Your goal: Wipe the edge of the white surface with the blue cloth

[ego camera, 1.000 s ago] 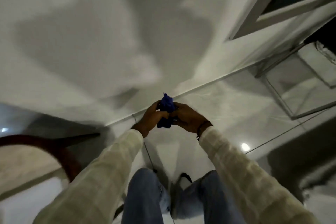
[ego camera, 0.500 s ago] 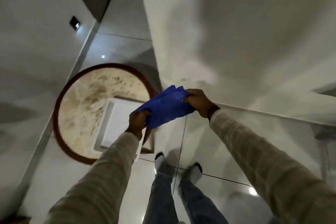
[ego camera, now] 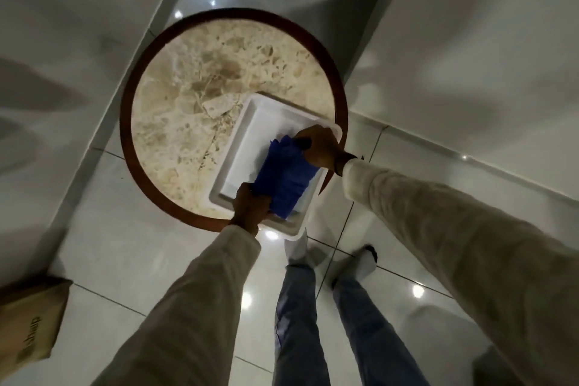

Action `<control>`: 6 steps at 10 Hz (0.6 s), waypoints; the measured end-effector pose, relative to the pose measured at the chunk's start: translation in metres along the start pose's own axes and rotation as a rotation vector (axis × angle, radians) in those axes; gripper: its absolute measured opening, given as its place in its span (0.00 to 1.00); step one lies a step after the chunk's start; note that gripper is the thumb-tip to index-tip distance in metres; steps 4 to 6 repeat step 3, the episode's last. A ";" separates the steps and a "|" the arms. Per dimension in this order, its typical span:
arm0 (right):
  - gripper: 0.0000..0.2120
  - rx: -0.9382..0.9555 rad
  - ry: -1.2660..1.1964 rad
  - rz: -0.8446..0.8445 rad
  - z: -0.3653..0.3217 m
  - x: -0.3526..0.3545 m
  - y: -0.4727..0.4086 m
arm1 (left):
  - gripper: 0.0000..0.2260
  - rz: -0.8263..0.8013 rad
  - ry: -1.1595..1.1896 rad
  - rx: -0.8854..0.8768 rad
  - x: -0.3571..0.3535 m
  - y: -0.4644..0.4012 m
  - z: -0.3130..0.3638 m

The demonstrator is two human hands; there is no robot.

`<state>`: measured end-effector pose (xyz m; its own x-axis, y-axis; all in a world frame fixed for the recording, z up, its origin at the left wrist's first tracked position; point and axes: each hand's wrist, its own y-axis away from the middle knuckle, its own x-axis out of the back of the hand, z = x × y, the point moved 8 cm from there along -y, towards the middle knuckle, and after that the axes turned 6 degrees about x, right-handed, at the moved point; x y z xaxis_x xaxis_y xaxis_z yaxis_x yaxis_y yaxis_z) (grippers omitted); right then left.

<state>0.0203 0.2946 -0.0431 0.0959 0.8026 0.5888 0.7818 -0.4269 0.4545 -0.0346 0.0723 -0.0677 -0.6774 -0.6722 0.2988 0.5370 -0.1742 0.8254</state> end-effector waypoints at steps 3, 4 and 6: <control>0.12 -0.038 -0.611 0.447 -0.008 0.048 0.071 | 0.19 0.210 -0.702 -0.315 0.044 -0.006 -0.007; 0.12 -0.038 -0.611 0.447 -0.008 0.048 0.071 | 0.19 0.210 -0.702 -0.315 0.044 -0.006 -0.007; 0.12 -0.038 -0.611 0.447 -0.008 0.048 0.071 | 0.19 0.210 -0.702 -0.315 0.044 -0.006 -0.007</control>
